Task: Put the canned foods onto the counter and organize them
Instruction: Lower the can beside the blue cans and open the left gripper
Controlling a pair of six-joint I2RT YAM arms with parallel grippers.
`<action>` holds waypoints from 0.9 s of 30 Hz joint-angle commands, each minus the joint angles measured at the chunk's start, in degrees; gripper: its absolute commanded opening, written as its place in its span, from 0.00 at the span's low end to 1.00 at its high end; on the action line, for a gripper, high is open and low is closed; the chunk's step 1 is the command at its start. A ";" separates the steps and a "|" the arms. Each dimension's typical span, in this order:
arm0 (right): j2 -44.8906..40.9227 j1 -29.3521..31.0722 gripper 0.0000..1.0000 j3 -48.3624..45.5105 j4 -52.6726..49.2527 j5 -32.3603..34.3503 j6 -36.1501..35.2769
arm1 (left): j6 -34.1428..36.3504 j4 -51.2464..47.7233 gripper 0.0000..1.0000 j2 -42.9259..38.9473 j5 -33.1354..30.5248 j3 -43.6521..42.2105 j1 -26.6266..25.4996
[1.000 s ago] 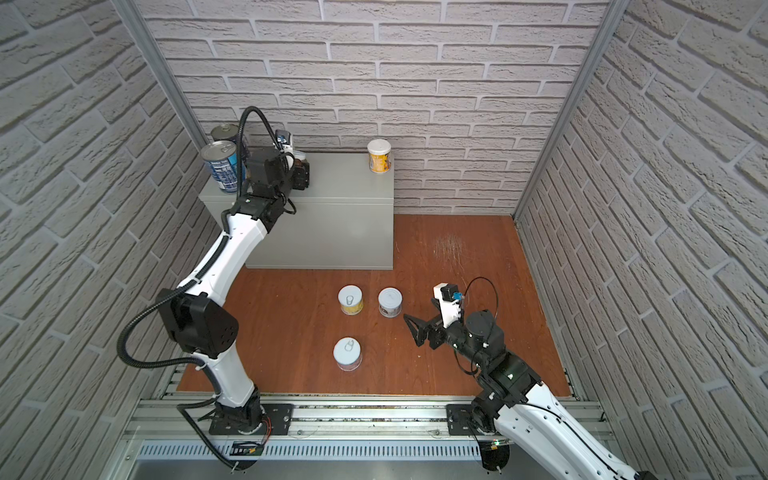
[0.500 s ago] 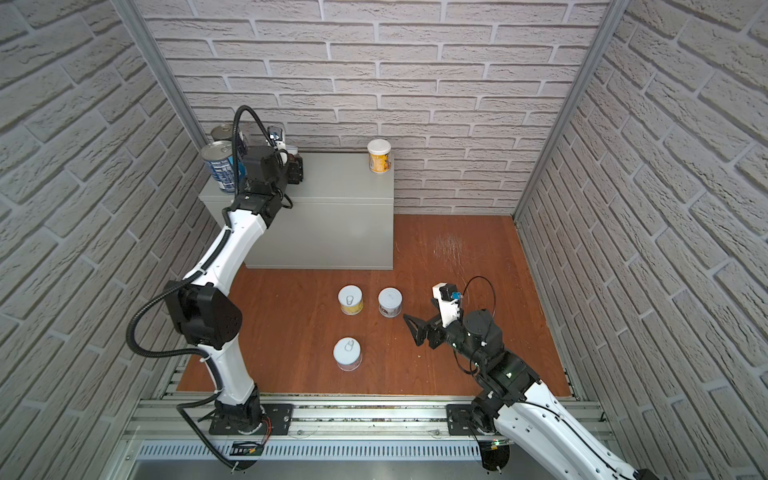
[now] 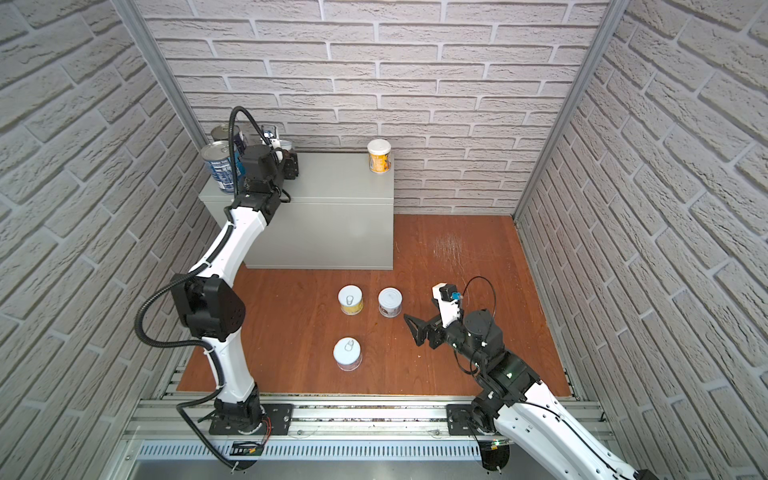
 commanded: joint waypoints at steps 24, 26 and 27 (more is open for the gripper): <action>0.26 -0.13 0.98 -0.73 0.37 -0.26 -0.46 | -1.51 5.22 0.98 -1.98 4.40 -9.22 1.82; 0.02 -0.12 0.98 -0.81 0.29 -0.18 -0.53 | -1.32 6.09 0.98 -2.91 4.38 -10.69 1.61; -0.17 -0.17 0.98 -0.75 0.29 -0.18 -0.57 | -0.87 6.01 0.98 -3.22 4.47 -11.04 1.22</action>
